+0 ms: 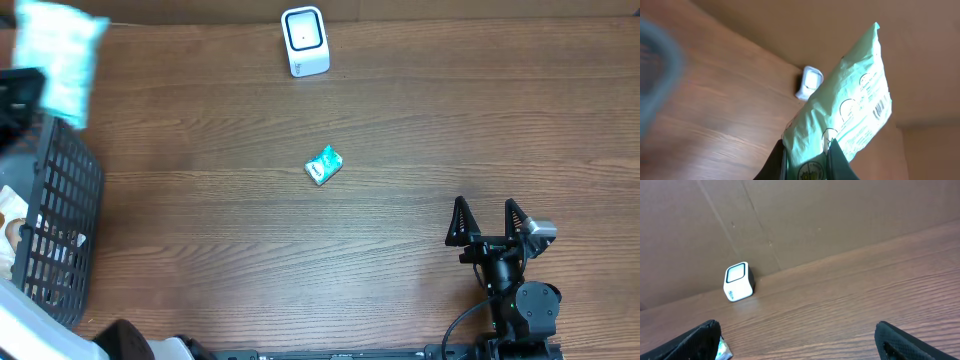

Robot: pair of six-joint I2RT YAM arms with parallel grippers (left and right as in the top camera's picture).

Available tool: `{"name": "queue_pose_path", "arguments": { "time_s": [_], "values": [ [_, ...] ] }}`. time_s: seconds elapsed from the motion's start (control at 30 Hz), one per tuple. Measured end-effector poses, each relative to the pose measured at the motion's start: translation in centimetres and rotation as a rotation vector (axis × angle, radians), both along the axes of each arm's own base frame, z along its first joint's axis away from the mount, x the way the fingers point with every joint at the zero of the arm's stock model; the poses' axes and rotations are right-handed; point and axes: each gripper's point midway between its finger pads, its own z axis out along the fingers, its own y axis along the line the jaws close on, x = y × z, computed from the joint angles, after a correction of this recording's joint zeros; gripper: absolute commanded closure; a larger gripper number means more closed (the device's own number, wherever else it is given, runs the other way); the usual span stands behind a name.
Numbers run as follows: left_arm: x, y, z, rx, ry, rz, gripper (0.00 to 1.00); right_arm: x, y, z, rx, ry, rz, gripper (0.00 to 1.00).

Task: Scan the item barcode
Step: 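Carry the wipes pack out and set it down near the teal box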

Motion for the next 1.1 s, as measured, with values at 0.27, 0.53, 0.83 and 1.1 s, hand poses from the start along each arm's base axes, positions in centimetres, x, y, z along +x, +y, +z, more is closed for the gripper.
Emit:
{"name": "queue_pose_path", "arguments": {
  "time_s": [0.27,0.53,0.83,1.1],
  "values": [
    [-0.2,-9.9,-3.1,0.156,0.138,-0.27,0.96,0.0,0.0,0.0,0.0,0.0,0.0,0.0],
    [0.9,-17.0,-10.2,0.272,0.29,-0.479,0.96,0.0,0.0,0.0,0.0,0.0,0.0,0.0],
    [2.1,-21.5,-22.2,0.287,0.455,-0.575,0.96,0.0,0.0,0.0,0.0,0.0,0.0,0.0],
    [-0.1,-24.0,-32.8,0.279,0.563,-0.605,0.96,0.0,0.0,0.0,0.0,0.0,0.0,0.0]
  ]
}}
